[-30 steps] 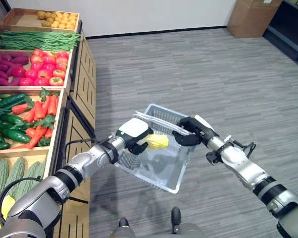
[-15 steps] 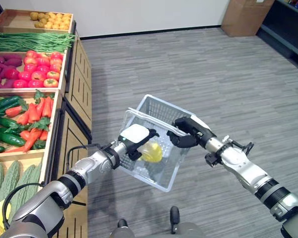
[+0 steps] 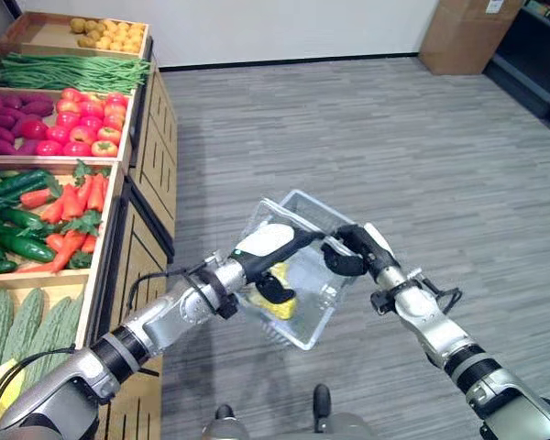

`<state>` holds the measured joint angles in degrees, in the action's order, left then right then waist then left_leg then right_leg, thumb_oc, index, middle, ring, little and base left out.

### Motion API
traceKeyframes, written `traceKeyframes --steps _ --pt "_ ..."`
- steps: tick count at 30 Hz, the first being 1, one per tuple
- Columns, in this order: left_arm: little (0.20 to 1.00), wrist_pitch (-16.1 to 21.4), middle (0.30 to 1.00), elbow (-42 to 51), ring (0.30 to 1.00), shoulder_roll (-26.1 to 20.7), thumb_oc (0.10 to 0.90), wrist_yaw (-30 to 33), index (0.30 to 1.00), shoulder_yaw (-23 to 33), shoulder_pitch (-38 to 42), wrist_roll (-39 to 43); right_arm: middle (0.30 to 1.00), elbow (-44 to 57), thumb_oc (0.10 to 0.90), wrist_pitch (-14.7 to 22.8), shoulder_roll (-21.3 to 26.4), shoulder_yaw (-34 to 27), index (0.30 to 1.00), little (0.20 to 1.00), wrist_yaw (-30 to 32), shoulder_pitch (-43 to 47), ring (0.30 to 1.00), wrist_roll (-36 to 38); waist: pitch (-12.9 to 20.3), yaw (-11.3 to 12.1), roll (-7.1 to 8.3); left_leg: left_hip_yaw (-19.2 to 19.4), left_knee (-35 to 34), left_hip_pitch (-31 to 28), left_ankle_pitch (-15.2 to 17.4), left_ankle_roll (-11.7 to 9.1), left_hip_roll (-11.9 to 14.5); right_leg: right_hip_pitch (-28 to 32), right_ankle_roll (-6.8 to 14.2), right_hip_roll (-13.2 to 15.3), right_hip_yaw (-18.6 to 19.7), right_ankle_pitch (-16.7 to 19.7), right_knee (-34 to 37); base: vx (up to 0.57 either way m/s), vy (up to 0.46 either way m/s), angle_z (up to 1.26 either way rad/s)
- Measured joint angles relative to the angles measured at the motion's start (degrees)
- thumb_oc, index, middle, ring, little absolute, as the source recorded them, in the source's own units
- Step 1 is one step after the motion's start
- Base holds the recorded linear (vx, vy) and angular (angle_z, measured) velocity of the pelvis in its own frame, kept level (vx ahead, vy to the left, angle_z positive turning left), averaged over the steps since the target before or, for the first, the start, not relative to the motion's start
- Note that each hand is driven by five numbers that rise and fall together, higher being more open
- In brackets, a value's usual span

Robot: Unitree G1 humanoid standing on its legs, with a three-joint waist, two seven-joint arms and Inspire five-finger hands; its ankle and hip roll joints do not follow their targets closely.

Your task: Get the vegetables into the basket

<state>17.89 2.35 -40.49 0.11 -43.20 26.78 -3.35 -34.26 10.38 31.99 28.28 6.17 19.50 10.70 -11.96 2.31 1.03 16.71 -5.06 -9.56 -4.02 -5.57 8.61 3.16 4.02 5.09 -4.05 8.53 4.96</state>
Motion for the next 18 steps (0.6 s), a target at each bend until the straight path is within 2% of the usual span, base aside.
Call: traceKeyframes --steps 5,9,13,14,16,18 --pt "1.0 1.4 1.0 6.6 1.0 -1.2 0.9 -2.6 1.0 0.1 0.5 9.3 0.3 -5.0 0.4 -1.6 -0.1 -0.9 0.3 0.3 2.2 -2.1 0.3 -6.6 0.1 -0.2 -0.18 -0.3 0.0 0.1 0.0 0.0 0.0 0.1 0.0 0.0 -0.3 0.0 0.0 0.0 0.002 0.02" --pt "1.0 1.4 1.0 6.4 1.0 -1.9 0.9 -2.9 1.0 0.2 0.2 10.9 0.3 -5.8 0.4 -2.3 0.0 -3.1 0.3 0.3 3.2 -4.4 0.3 -8.8 0.1 -0.4 -0.34 -0.3 0.0 0.1 0.0 0.0 0.1 0.1 -0.1 0.0 -0.3 -0.2 0.0 0.0 0.0 0.0" --pt "1.0 1.3 1.0 5.8 1.0 -1.6 0.9 -2.9 1.0 4.8 -5.9 12.9 0.3 -5.8 0.4 -2.4 0.6 -6.6 0.3 0.3 4.4 -8.7 0.3 -10.7 0.4 -0.5 -1.01 -0.3 0.0 0.1 0.0 0.0 0.1 0.1 -0.2 -0.1 -0.3 -0.3 0.0 0.0 0.0 0.0" --pt "1.0 1.3 1.0 5.1 1.0 -0.3 0.9 -2.8 1.0 8.6 -10.6 13.7 0.3 -5.7 0.4 -2.3 0.6 -8.5 0.3 0.3 4.6 -10.8 0.3 -11.6 0.6 -0.5 -1.31 -0.3 0.0 0.1 0.0 0.0 0.1 0.1 -0.2 -0.1 -0.4 -0.4 0.0 0.0 0.0 0.0" --pt "1.0 1.3 1.0 1.9 1.0 0.6 0.9 -2.7 1.0 12.0 -15.0 15.5 0.3 -6.0 0.4 -2.3 0.9 -10.2 0.3 0.3 4.9 -13.3 0.3 -13.0 0.5 -0.2 -1.45 -0.4 0.0 0.1 0.0 0.0 0.2 0.1 -0.2 -0.2 -0.5 -0.4 0.0 0.0 0.0 0.0" --pt "1.0 0.1 1.0 -1.2 1.0 0.0 0.9 -2.4 1.0 12.5 -16.0 15.8 0.3 -6.5 0.4 -2.3 1.1 -10.3 0.3 0.3 5.1 -14.5 0.3 -13.2 0.5 -0.1 -1.47 -0.5 0.0 0.2 0.0 0.0 0.3 0.1 -0.3 -0.2 -0.6 -0.4 0.0 0.0 0.0 0.0"
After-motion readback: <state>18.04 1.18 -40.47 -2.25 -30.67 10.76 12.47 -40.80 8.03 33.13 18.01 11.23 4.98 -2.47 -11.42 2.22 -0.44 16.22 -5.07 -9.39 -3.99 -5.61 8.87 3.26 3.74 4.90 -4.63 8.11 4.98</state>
